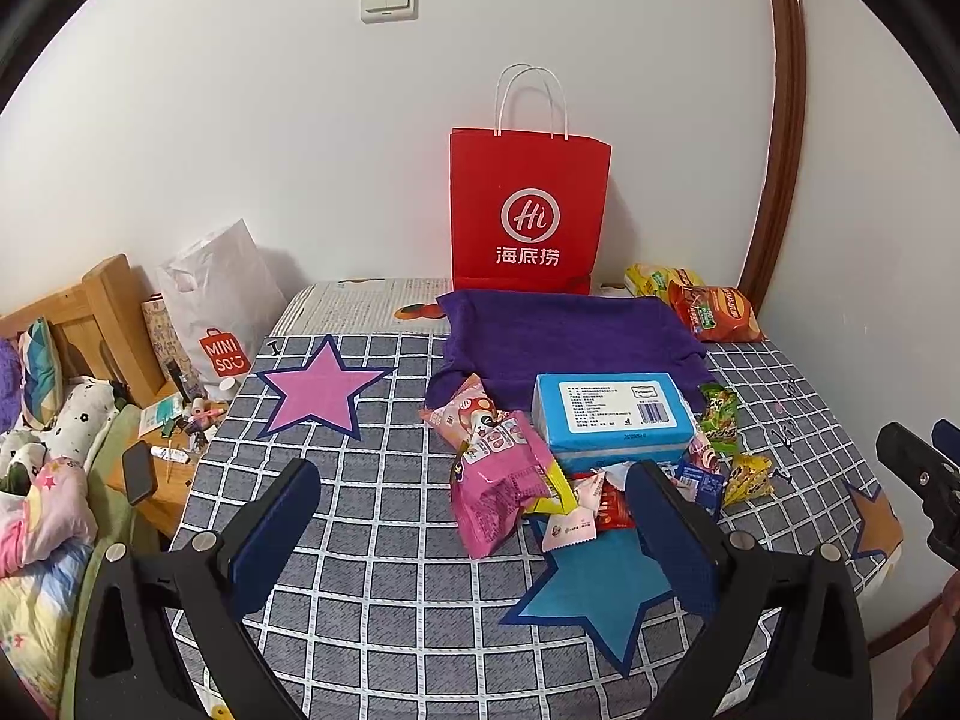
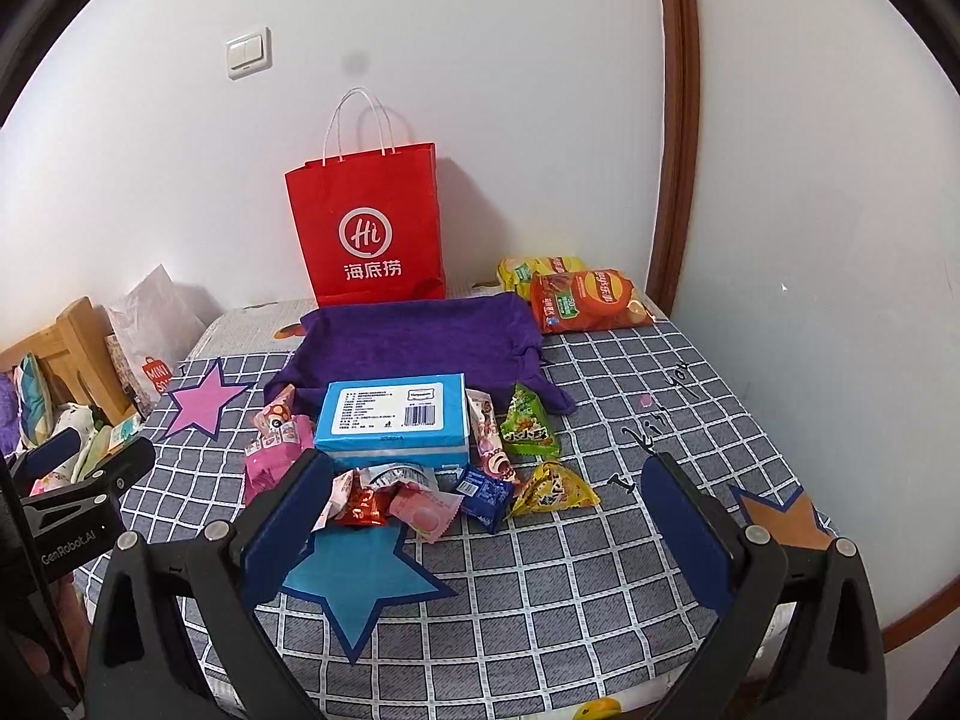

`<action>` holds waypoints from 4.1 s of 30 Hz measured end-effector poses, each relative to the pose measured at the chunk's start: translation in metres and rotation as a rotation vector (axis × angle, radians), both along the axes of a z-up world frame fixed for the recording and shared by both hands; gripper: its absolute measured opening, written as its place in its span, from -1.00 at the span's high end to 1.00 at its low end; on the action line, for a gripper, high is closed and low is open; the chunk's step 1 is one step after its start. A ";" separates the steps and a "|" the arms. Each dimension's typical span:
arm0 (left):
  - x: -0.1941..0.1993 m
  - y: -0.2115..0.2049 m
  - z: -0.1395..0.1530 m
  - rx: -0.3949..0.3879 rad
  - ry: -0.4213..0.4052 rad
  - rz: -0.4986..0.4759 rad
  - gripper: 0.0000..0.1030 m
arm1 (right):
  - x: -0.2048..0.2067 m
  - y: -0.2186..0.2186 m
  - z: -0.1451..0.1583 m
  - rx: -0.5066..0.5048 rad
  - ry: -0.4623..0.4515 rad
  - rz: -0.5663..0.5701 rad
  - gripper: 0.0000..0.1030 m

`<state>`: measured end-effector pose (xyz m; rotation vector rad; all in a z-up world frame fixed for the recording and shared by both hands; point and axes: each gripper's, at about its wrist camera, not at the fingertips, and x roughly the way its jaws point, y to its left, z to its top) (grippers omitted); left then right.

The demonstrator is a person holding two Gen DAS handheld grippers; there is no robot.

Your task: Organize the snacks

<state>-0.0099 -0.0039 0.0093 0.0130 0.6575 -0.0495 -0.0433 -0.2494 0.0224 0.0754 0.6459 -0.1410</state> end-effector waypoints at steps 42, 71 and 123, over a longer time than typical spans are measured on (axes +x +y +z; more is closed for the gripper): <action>-0.002 0.001 0.003 -0.003 0.001 -0.008 -0.98 | -0.002 0.000 -0.001 0.022 0.000 0.015 -0.97; 0.078 0.003 -0.064 -0.022 0.125 -0.016 -0.95 | 0.074 -0.064 -0.098 0.084 0.147 -0.018 -0.76; 0.140 -0.005 -0.150 -0.159 0.349 -0.105 -0.37 | 0.122 -0.084 -0.179 0.056 0.232 0.038 -0.24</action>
